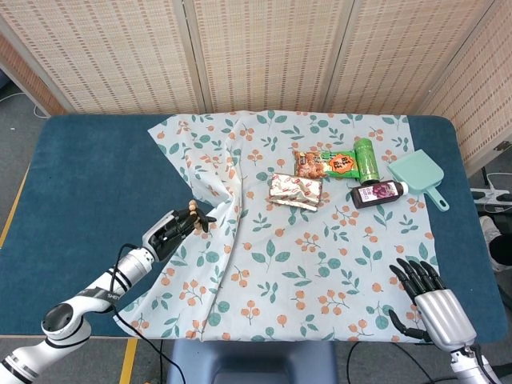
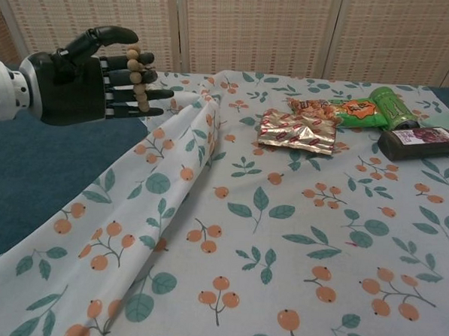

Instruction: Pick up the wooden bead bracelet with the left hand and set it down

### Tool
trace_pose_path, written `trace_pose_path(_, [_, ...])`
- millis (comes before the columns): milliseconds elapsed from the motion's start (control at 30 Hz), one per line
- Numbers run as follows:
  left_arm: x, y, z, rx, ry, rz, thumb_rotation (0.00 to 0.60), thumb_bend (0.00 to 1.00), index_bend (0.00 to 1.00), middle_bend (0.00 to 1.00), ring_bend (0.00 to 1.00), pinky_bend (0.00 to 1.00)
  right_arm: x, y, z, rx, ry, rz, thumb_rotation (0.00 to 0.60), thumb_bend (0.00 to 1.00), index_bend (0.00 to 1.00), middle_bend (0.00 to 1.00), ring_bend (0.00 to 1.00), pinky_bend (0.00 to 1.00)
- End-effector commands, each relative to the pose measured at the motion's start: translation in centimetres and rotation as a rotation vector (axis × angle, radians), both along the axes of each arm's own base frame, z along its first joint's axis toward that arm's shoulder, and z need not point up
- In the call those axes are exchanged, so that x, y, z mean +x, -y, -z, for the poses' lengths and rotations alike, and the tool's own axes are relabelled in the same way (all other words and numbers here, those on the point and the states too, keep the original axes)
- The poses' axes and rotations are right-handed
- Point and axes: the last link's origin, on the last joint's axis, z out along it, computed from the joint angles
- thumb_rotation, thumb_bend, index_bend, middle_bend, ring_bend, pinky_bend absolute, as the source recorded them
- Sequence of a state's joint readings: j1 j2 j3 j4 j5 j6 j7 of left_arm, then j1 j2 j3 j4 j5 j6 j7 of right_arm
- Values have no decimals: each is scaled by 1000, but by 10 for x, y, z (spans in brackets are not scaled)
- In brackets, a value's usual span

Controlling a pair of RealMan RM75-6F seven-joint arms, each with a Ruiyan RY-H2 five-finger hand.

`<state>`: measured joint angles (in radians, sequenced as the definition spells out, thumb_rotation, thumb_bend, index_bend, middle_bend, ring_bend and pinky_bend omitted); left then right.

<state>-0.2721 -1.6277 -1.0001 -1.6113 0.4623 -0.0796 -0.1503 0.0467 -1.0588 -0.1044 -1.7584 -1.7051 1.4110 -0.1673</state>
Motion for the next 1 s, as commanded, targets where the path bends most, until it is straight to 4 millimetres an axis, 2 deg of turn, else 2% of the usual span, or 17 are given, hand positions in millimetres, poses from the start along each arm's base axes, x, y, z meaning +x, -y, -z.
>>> trace_pose_path(33, [-3,1,3,-16,-23,-6,423,413,594,590,224,0,0,0,1,1,-2,1,276,367,0,0,0,0])
trace_pose_path(167, [-5,8,6,-49,-41,8,469,437,635,600,234,0,0,0,2,4,-6,3,277,367,0,0,0,0])
trace_pose_path(333, [-4,11,10,-49,-62,19,479,431,650,604,237,0,0,1,2,6,-7,4,278,367,0,0,0,0])
trace_pose_path(433, [-4,12,12,-60,-65,25,535,451,649,606,238,0,0,1,2,5,-8,4,278,367,0,0,0,0])
trace_pose_path(500, [-5,13,13,-67,-64,25,582,541,637,606,238,0,0,0,2,6,-8,3,278,367,0,0,0,0])
trace_pose_path(567, [-5,14,15,-75,-64,24,600,632,621,606,238,0,0,0,2,5,-7,2,278,367,0,0,0,0])
trace_pose_path(667, [-6,15,18,-85,-75,30,600,716,610,604,238,0,0,0,1,6,-7,3,278,367,0,0,0,0])
trace_pose_path(767, [-7,17,21,-89,-85,42,600,749,607,604,238,0,0,0,0,5,-8,4,277,367,0,0,0,0])
trace_pose_path(1000, [-5,20,21,-77,-144,134,600,739,560,591,238,0,1,0,-2,-8,-2,-1,278,367,0,0,0,0])
